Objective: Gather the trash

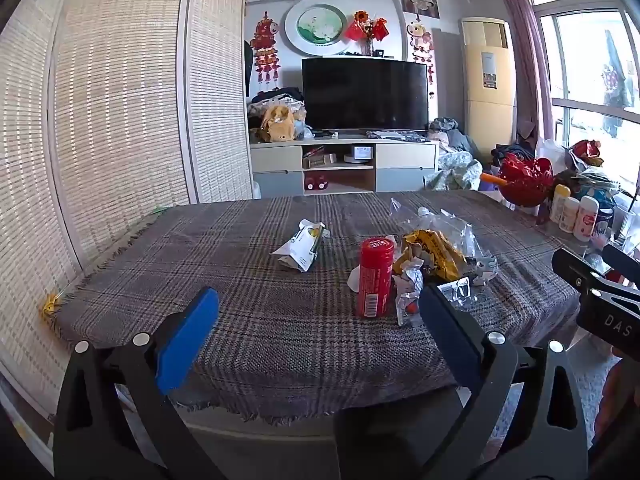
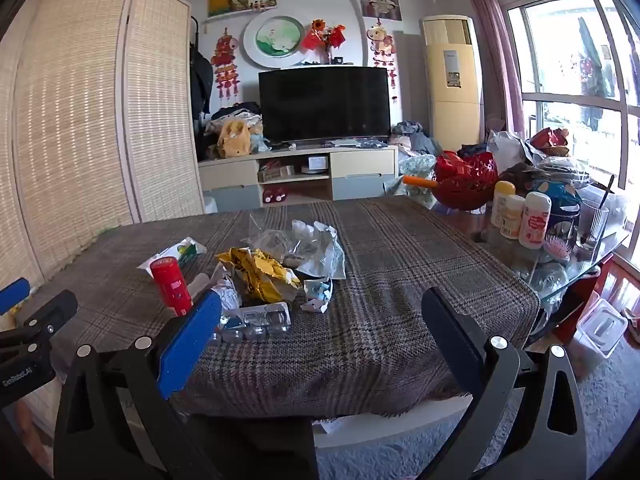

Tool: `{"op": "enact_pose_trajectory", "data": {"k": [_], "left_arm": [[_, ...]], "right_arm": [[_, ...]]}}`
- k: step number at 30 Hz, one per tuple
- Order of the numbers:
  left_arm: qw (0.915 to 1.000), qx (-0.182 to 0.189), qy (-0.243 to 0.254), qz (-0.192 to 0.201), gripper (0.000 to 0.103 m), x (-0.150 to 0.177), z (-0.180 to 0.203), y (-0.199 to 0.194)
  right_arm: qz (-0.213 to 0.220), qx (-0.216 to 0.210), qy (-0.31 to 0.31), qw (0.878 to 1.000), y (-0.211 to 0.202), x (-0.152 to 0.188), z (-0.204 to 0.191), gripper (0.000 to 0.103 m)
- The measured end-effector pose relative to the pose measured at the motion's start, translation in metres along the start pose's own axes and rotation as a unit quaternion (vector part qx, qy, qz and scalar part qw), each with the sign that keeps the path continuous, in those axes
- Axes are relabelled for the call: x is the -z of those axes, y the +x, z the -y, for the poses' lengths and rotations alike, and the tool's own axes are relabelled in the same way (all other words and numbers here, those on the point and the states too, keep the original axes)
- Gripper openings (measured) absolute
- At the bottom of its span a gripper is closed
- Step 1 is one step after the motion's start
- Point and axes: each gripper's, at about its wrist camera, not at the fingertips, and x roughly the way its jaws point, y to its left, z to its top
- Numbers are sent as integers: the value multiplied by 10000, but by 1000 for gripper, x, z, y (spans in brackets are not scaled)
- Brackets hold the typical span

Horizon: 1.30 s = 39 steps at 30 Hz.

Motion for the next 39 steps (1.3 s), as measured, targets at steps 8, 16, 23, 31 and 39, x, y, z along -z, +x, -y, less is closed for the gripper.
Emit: {"op": "enact_pose_trajectory", "data": {"k": [8,16,23,31,39], "left_arm": [[10000,-7,-8,-19,95,-1,0,0],[10000,54,-26,-8,95,-6,2,0],[10000,49,-31,3,95,-3,0,0],[10000,56,-42,20,95,-2,-2,-1],[10000,77,-3,7,95,0,-1,0]], "right_arm": [[18,-50,-10,10000,-1,0,-1,100],[25,-16,-50,10000,1,1,-5,100],[41,-30,-10,10000,0,2,-2,100],[1,-32,64,10000,1,2,0,100],[-89,-55,108,9999,4,2,3,100]]}}
